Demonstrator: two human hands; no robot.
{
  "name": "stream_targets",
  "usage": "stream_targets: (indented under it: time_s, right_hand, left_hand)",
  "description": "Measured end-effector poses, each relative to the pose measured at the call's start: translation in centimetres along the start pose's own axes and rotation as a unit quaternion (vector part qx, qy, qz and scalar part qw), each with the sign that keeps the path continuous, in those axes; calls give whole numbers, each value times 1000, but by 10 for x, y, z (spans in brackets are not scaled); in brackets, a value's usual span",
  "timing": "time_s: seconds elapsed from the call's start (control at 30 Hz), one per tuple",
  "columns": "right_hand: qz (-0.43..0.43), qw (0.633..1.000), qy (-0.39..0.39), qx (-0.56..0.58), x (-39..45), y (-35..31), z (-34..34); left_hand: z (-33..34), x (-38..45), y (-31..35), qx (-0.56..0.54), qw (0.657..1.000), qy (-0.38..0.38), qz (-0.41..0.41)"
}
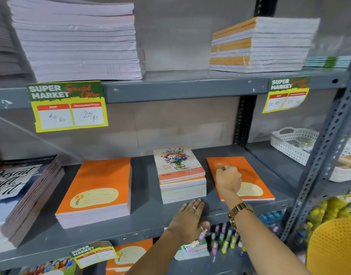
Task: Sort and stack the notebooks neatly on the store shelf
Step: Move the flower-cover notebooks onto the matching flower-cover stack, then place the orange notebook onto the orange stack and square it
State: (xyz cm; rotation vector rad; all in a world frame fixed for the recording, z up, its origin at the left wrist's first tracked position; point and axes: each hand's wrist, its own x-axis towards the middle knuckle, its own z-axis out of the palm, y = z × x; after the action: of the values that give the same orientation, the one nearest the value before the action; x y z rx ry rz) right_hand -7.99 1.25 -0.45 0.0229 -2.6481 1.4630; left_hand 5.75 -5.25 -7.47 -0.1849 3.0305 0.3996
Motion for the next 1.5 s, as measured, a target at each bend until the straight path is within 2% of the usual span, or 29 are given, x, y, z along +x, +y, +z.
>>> stream_targets:
  time_s: [0.27,0.43,0.6,0.83,0.93,1.03,1.13,1.17,1.3,1.5]
  right_hand:
    - [34,998,-9,-59,37,51,-43]
    - [40,991,-53,-115,61,76,-58]
    - [55,971,-82,-219,72,89,-64]
    - [75,957,-118,-253,85,93,-64]
    - [109,955,-155,-227,95,94,-65]
    - [135,959,-171,-182,99,91,-65]
    - [132,977,-152,-78,105,90,-62]
    - [129,980,-139,-56,106,88,-62]
    - [114,990,-72,-30,104,74,-62]
    - [91,996,-23,0,99,43,-66]
  left_hand:
    - [0,42,34,-46,999,14,-6]
    - [6,67,49,-94,994,31,-52]
    - [10,82,57,-129,986,45,-99]
    - [13,95,71,-180,971,72,-137]
    - [8,99,77,-288,934,119,-173]
    - [-4,102,78,-420,863,173,-221]
    - [-14,102,75,-529,782,193,-266]
    - [-17,102,75,-552,765,195,-267]
    - [-30,102,73,-578,746,217,-250]
    - [-69,93,63,-623,707,274,-192]
